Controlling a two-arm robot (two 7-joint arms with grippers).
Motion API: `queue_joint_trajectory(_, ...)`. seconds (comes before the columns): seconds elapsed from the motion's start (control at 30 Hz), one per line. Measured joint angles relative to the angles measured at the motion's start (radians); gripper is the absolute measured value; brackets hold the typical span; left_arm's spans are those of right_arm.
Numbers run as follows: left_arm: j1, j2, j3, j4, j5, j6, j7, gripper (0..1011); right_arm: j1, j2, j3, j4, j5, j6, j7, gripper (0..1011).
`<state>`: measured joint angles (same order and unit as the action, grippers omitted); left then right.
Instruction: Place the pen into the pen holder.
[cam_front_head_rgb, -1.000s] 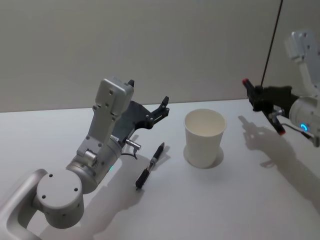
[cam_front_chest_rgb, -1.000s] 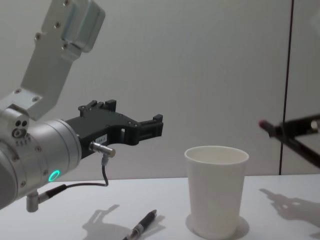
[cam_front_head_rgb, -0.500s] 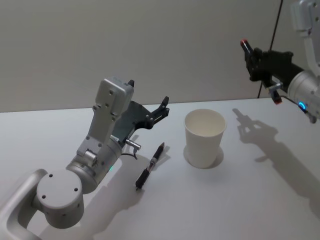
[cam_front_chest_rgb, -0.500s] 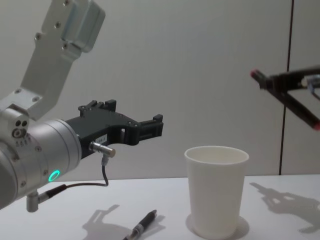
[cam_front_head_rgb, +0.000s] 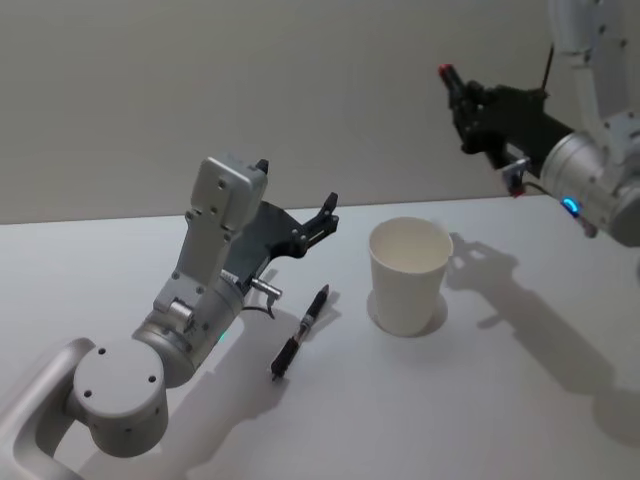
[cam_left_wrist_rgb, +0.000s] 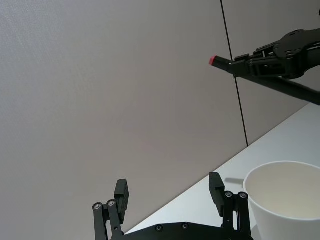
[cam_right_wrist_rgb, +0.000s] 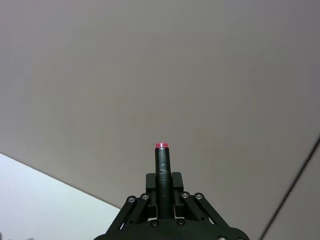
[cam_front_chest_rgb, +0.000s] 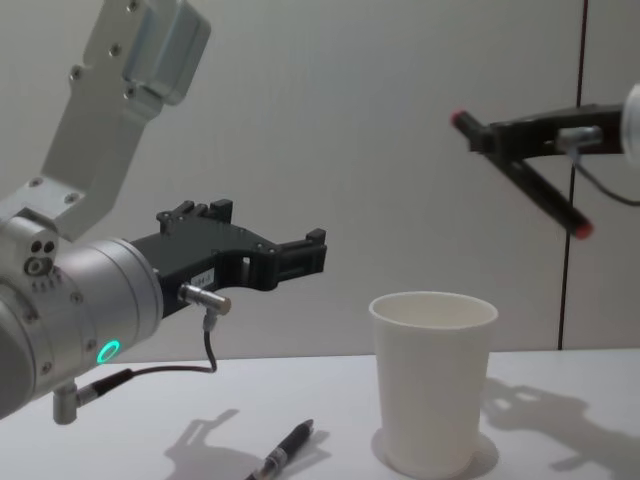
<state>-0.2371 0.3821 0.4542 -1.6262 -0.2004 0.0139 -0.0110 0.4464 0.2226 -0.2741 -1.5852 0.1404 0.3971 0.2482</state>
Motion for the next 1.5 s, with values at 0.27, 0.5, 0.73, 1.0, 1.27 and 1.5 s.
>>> queue_joint_trajectory(0.27, 0.0, 0.0, 0.0, 0.0, 0.0, 0.0, 0.0, 1001, 0.011, -0.044, -0.043, 0.026, -0.005, -0.064, 0.046, 171)
queue_joint_trajectory(0.5, 0.0, 0.0, 0.0, 0.0, 0.0, 0.0, 0.0, 1001, 0.014, -0.076, -0.076, 0.041, -0.007, -0.145, 0.065, 171)
queue_joint_trajectory(0.73, 0.0, 0.0, 0.0, 0.0, 0.0, 0.0, 0.0, 1001, -0.002, -0.089, -0.101, 0.039, -0.035, -0.231, 0.049, 172)
queue_joint_trajectory(1.0, 0.0, 0.0, 0.0, 0.0, 0.0, 0.0, 0.0, 1001, -0.035, -0.084, -0.116, 0.016, -0.07, -0.306, -0.003, 171)
queue_joint_trajectory(1.27, 0.0, 0.0, 0.0, 0.0, 0.0, 0.0, 0.0, 1001, -0.077, -0.07, -0.125, -0.01, -0.08, -0.356, -0.057, 172)
queue_joint_trajectory(1.5, 0.0, 0.0, 0.0, 0.0, 0.0, 0.0, 0.0, 1001, -0.102, -0.067, -0.13, -0.015, -0.065, -0.372, -0.092, 172)
